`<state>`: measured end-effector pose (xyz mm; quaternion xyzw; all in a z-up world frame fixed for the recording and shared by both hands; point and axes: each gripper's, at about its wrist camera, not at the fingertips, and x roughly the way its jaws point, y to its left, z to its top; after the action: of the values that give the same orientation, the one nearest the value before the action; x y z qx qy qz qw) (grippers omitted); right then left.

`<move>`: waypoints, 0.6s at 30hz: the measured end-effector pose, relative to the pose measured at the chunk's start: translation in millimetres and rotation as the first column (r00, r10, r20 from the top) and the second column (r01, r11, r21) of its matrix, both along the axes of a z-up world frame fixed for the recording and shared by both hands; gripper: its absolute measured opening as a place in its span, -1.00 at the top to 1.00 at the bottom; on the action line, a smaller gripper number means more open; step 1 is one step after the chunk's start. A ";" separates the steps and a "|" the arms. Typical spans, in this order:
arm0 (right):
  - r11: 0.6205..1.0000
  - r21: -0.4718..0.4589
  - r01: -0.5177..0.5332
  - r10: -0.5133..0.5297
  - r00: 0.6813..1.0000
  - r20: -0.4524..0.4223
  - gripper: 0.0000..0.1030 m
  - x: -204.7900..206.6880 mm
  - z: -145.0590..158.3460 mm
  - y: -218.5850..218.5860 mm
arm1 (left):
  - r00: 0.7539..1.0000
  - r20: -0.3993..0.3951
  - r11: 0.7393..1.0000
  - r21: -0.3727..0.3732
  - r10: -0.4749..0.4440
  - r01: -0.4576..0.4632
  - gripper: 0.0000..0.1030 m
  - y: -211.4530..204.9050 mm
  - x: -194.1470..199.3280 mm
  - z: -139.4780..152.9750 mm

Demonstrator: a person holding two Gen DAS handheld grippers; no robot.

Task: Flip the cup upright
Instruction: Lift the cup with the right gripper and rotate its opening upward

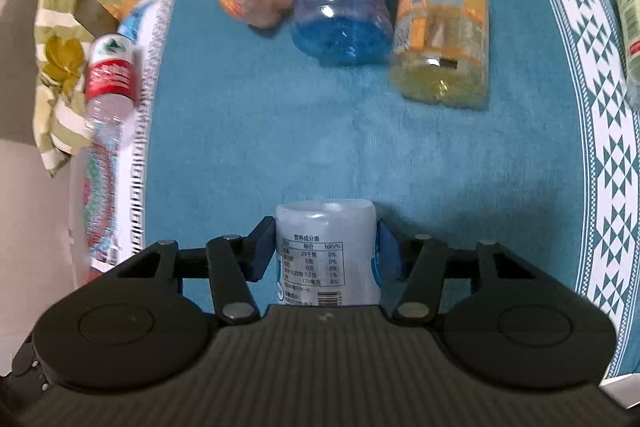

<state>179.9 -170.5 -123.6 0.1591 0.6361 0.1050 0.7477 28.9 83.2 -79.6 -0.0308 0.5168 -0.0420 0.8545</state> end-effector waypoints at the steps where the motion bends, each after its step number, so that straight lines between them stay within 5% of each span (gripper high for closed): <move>1: 1.000 0.010 0.005 -0.006 0.999 0.032 -0.35 -3.6 8.0 0.3 | 1.000 0.002 1.000 0.001 -0.002 0.002 -1.00 -0.1 -0.2 1.5; 4: 0.999 -0.051 0.018 -0.004 0.966 0.257 -0.37 -26.8 37.9 13.1 | 1.000 0.004 1.000 0.008 -0.008 0.008 -1.00 0.6 -0.7 4.9; 9: 0.977 -0.135 0.166 -0.055 0.804 0.592 -0.39 -72.9 30.8 39.2 | 1.000 0.000 1.000 0.014 -0.008 0.008 -1.00 3.8 -0.5 1.0; 13: 0.951 -0.159 0.264 -0.074 0.697 0.713 -0.39 -88.4 3.6 52.1 | 1.000 0.013 0.999 0.035 -0.025 0.025 -1.00 5.3 -6.2 -3.4; 18: 0.937 -0.160 0.311 -0.087 0.650 0.755 -0.40 -90.1 -22.7 53.8 | 0.998 0.023 0.995 0.085 -0.051 0.049 -1.00 4.8 -15.2 -8.7</move>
<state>89.8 -116.7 -146.4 0.0669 0.2663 -0.0131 0.9615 13.7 88.0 -88.4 0.0188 0.5080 -0.0419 0.8601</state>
